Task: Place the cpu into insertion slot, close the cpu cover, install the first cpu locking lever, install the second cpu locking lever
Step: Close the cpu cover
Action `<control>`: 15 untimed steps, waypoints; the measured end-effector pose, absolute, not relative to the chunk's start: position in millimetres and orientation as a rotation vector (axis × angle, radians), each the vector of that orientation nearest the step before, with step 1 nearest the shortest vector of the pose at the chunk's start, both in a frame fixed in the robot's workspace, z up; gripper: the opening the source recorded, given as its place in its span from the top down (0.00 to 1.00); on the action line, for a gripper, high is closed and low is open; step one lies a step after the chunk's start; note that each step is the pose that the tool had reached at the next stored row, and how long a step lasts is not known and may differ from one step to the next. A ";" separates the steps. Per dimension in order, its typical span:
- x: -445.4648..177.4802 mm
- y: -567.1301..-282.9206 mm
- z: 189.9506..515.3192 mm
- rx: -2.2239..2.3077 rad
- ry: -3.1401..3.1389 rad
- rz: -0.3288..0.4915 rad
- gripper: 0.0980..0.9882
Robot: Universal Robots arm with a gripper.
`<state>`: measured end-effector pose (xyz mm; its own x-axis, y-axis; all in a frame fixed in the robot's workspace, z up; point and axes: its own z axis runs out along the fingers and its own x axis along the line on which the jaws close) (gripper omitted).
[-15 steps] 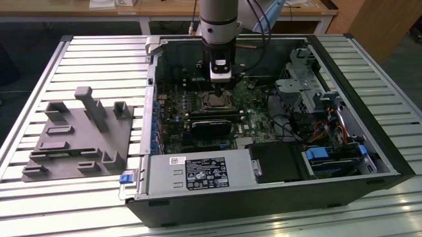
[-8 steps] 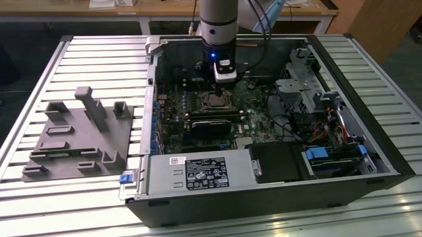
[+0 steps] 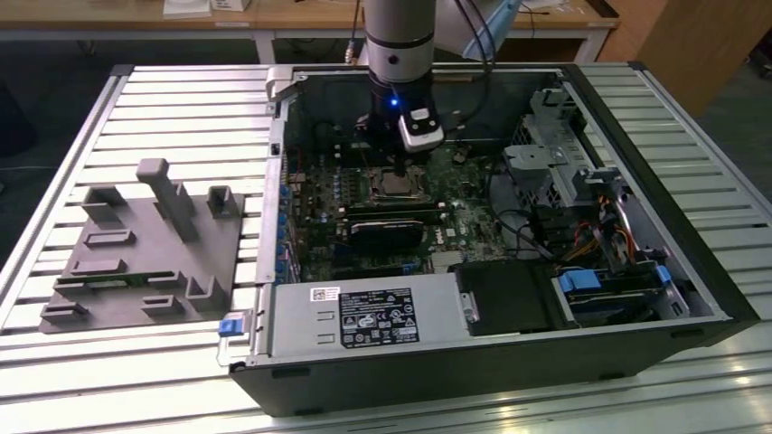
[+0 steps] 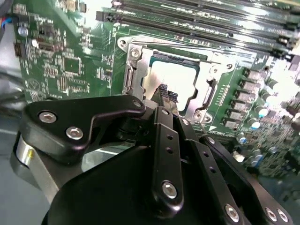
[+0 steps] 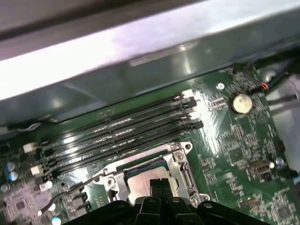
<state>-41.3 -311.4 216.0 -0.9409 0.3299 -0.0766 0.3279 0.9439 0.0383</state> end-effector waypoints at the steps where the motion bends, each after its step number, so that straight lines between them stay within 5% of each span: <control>1: -41.3 -311.4 215.9 0.484 3.021 0.039 0.99; 15: -41.3 -311.4 214.3 0.108 3.060 0.040 0.99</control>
<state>-41.3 -311.4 214.3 -0.9944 0.0714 -0.0785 0.0693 0.9972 0.0289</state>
